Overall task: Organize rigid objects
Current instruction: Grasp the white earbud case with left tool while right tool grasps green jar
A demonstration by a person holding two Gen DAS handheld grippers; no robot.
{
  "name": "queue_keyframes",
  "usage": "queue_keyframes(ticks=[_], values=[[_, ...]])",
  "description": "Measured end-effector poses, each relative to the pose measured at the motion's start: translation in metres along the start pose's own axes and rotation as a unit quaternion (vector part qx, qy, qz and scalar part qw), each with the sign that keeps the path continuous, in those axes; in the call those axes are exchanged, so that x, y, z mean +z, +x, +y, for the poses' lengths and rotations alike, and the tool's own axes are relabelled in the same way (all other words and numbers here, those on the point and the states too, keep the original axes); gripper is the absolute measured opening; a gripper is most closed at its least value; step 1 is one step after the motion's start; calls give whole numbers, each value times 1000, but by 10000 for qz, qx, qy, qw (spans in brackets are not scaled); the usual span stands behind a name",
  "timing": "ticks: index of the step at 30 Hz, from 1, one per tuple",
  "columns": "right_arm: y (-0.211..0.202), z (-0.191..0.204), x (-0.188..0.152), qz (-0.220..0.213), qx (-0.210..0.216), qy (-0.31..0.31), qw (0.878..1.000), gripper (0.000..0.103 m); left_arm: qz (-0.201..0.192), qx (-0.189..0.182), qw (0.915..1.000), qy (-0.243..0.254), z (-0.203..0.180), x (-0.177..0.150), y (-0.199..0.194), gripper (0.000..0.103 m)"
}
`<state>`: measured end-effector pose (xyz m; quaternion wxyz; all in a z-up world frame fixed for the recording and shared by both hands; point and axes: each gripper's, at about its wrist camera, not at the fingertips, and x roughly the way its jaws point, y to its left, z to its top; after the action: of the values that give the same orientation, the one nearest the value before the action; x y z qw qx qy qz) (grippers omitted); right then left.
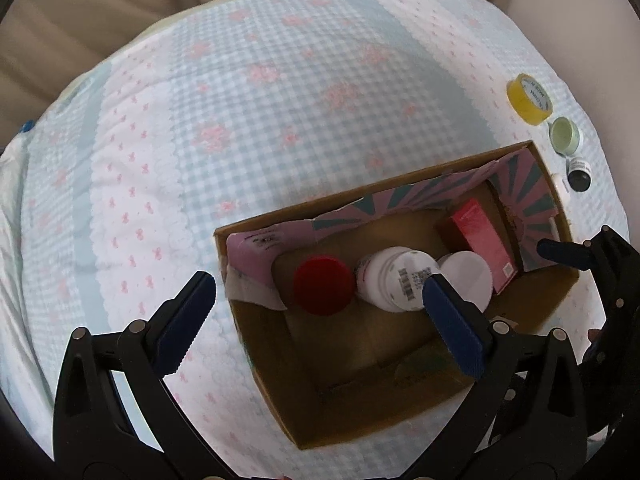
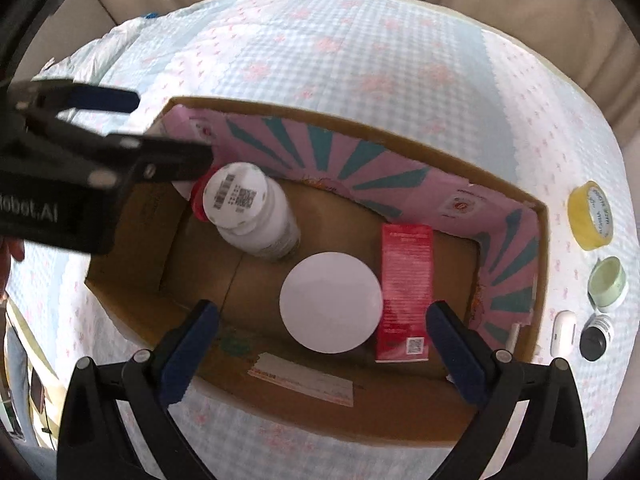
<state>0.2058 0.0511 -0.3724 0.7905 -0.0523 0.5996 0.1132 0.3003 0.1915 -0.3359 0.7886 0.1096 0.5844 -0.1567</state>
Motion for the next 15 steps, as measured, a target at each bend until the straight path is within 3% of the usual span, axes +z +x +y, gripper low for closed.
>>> queue_keyframes(ticks=[9,15], values=[[-50,8,-10,-342,-129,-49,9993,103,-606,190,9980,-68,-15,-21,-72,103],[-107,3,-14,-625,-149,128,9979,103,-948,59,9955,0,-35,-47,-128,103]])
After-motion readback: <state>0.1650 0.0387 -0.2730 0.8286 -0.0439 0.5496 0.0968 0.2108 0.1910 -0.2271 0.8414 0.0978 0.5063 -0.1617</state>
